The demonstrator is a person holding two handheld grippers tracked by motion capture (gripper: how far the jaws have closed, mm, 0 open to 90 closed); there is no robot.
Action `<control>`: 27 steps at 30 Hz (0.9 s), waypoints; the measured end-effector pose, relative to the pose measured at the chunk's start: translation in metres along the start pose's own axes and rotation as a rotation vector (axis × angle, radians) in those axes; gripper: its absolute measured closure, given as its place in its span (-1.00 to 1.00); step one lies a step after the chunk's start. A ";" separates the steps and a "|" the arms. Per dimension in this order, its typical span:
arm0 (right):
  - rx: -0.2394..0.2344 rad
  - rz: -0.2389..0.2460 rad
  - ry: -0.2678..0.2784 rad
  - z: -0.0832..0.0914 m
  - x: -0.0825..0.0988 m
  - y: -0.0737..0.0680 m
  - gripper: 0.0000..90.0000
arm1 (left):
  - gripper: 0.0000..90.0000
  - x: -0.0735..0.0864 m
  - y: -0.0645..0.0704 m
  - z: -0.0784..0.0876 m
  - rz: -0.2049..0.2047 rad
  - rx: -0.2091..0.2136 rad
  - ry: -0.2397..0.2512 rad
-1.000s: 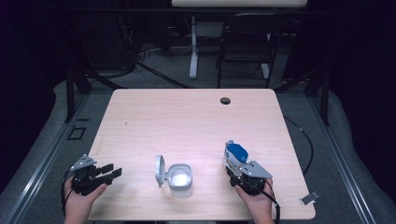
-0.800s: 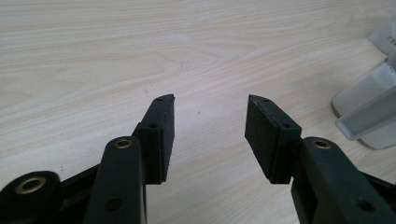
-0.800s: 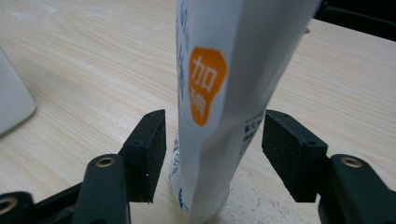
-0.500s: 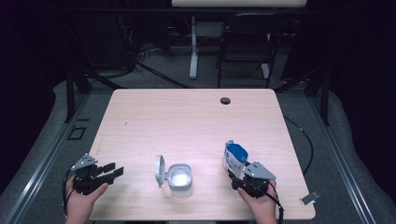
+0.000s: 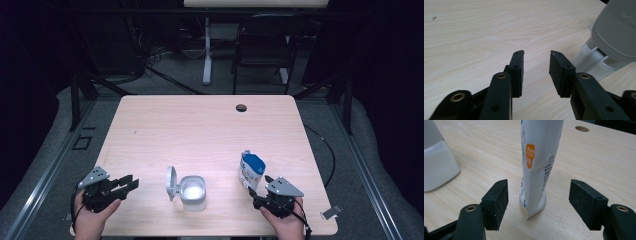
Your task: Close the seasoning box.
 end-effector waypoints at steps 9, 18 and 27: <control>-0.027 -0.028 0.013 0.005 0.005 0.001 -0.31 | 0.76 -0.004 0.026 -0.009 -0.053 0.055 -0.017; -0.050 -0.012 0.019 0.004 0.009 -0.003 -0.30 | 1.00 -0.011 0.042 -0.014 -0.069 0.095 -0.030; -0.044 -0.009 0.017 0.003 0.010 -0.001 -0.30 | 1.00 -0.021 0.057 -0.014 -0.076 0.118 -0.024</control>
Point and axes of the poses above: each handheld gripper's, and its own axes: z roughly backward along the jaws, x roughly out of its underside, y roughly to its right, the point moved 4 cm from there along -z, roughly forward along the jaws, and after that the axes turned 11 degrees about y, right-handed, at the moved point
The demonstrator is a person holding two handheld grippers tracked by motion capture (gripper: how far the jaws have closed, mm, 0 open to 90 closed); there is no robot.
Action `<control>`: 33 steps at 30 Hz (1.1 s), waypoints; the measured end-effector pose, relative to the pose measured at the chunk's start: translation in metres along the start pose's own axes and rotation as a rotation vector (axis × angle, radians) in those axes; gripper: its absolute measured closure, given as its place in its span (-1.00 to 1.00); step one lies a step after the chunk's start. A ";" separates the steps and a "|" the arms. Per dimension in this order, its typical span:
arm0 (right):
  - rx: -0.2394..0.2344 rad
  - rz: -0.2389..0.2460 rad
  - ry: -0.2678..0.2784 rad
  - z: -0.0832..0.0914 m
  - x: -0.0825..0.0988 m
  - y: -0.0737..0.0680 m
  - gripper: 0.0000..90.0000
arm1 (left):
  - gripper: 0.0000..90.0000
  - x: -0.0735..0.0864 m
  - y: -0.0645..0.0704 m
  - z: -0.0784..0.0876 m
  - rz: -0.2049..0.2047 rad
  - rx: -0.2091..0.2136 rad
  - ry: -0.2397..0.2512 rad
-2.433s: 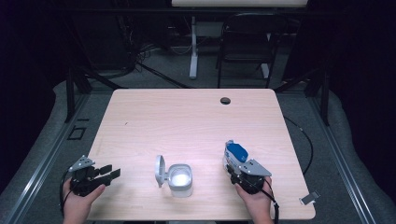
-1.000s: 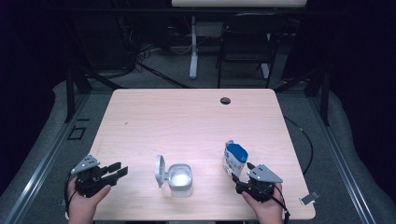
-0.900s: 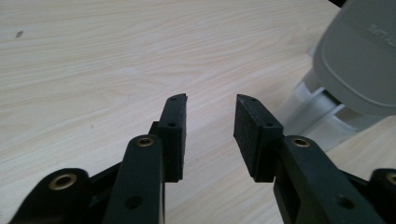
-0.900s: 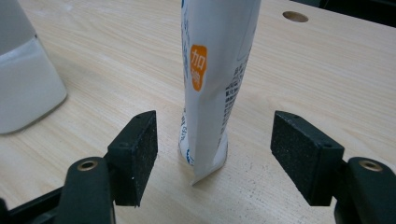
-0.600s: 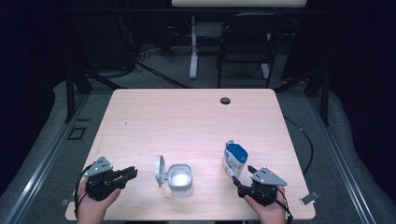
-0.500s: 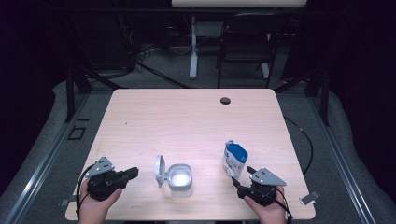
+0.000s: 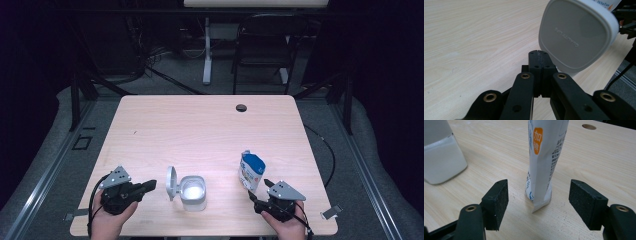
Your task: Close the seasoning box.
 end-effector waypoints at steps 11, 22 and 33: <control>-0.002 0.003 -0.010 -0.002 0.002 0.002 -0.30 | 1.00 -0.018 0.015 0.000 -0.018 0.027 0.021; -0.004 -0.005 -0.008 -0.002 0.004 0.003 -0.30 | 1.00 -0.025 0.031 -0.012 -0.026 0.053 0.026; -0.008 -0.004 -0.010 -0.002 0.004 0.002 -0.30 | 1.00 -0.024 0.037 -0.025 -0.019 0.072 0.031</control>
Point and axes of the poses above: each handheld gripper's, and its own axes: z roughly backward along the jaws, x roughly out of its underside, y roughly to its right, the point moved 4 cm from there along -z, roughly forward along the jaws, and after that the axes turned 11 degrees about y, right-handed, at the moved point
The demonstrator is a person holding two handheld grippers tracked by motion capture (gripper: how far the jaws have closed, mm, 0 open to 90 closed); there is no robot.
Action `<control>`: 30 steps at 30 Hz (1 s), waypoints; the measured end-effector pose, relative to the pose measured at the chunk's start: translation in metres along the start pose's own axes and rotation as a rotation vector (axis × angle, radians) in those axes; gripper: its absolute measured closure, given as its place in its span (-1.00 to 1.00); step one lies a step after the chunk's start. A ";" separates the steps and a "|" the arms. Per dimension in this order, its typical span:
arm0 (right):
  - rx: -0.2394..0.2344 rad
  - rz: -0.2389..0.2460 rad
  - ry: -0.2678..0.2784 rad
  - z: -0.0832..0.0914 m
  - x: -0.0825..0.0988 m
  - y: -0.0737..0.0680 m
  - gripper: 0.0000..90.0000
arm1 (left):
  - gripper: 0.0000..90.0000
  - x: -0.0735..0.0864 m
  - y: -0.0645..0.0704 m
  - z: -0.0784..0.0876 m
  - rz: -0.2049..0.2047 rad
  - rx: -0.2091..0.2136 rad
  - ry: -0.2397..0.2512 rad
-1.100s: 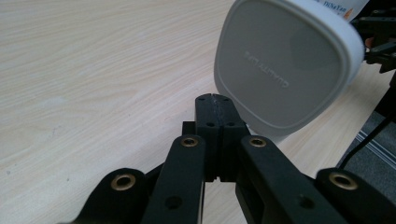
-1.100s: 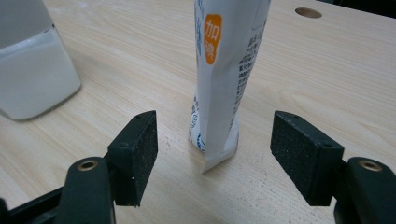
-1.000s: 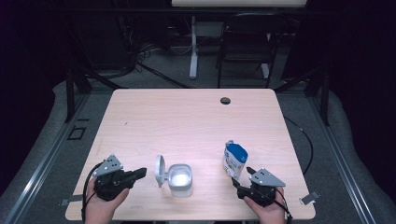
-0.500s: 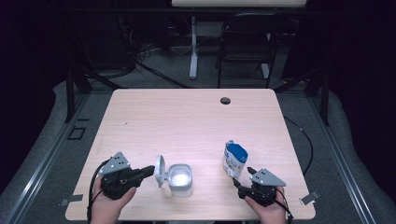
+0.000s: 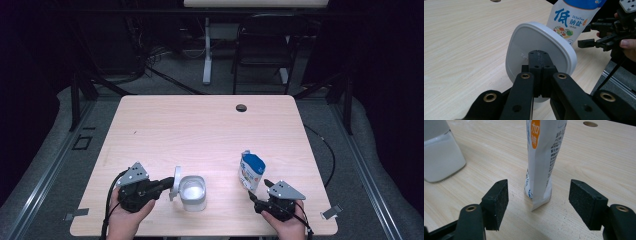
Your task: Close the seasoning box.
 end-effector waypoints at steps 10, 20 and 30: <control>0.001 -0.005 -0.003 -0.001 0.001 0.000 -0.30 | 1.00 0.011 0.004 -0.014 0.013 0.010 -0.030; 0.002 -0.006 -0.005 -0.001 0.001 0.001 -0.30 | 1.00 0.018 0.006 -0.022 0.009 0.022 -0.052; 0.001 -0.006 -0.001 -0.001 0.001 0.000 -0.30 | 1.00 0.016 0.000 -0.015 0.010 -0.002 -0.044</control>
Point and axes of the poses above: each handheld gripper's, and its own axes: z roughly backward along the jaws, x roughly out of its underside, y roughly to its right, the point moved 4 cm from there along -z, roughly forward along the jaws, and after that the axes turned 11 degrees about y, right-handed, at the moved point
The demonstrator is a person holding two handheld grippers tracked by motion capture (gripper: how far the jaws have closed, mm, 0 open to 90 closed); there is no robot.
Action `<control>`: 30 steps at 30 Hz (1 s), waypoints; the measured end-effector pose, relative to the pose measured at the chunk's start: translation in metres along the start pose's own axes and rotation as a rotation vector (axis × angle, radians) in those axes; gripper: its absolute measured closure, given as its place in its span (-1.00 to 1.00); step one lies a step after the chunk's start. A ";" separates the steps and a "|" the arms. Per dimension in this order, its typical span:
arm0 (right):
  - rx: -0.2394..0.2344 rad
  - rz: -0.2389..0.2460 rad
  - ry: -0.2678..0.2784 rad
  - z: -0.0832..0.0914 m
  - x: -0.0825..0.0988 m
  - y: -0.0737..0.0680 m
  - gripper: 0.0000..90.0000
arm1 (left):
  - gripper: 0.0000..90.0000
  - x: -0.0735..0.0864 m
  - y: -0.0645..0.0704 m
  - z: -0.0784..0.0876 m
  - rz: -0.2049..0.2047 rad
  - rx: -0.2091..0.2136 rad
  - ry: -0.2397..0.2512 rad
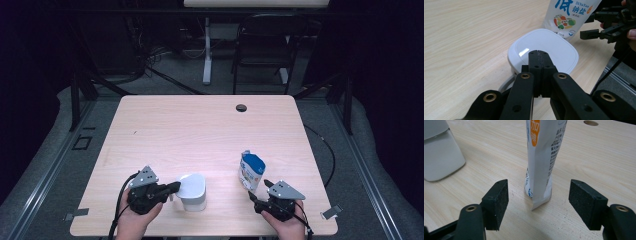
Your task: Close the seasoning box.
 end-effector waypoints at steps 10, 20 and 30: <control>-0.001 0.000 0.001 0.000 0.000 -0.001 -0.30 | 0.89 -0.002 -0.025 0.028 0.025 -0.076 0.041; -0.001 0.004 0.007 0.000 -0.001 -0.002 -0.29 | 0.54 0.006 -0.047 0.056 0.063 -0.154 0.083; 0.001 0.010 -0.008 0.002 0.000 -0.001 -0.29 | 0.22 0.034 -0.076 0.070 0.109 -0.248 0.063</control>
Point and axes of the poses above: each handheld gripper's, and its own axes: z roughly backward along the jaws, x roughly out of its underside, y roughly to its right, the point moved 4 cm from there along -z, roughly forward along the jaws, and after that the axes turned 11 degrees about y, right-handed, at the moved point
